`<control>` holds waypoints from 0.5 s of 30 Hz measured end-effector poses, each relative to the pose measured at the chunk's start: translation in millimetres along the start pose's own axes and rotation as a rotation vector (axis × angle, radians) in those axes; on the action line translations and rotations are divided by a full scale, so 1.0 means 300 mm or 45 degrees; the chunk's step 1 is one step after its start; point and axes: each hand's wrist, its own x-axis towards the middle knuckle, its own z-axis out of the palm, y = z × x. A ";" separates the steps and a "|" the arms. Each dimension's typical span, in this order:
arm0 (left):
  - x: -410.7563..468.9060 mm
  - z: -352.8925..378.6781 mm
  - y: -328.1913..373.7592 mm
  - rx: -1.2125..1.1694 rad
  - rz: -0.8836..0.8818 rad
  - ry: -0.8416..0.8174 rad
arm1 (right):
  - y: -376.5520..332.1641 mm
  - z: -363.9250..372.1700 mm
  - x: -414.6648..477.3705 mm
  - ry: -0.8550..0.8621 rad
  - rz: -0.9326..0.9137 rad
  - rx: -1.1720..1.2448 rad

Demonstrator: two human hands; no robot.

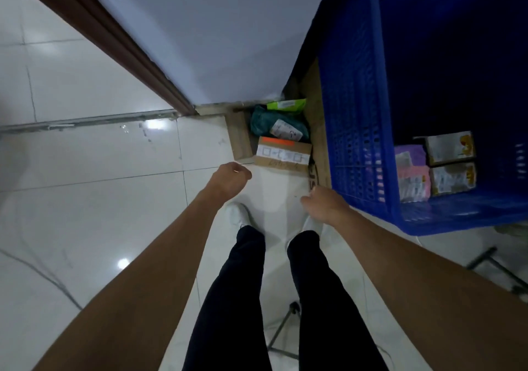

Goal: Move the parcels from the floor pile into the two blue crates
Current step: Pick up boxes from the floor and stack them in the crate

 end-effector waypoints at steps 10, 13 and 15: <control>0.605 0.260 -0.227 -0.004 -0.028 0.026 | 0.104 0.203 0.713 0.081 0.262 0.257; 0.757 0.325 -0.286 -0.016 -0.017 0.024 | 0.129 0.243 0.869 0.134 0.333 0.404; 0.860 0.352 -0.317 -0.025 -0.016 0.035 | 0.137 0.277 0.962 0.196 0.327 0.525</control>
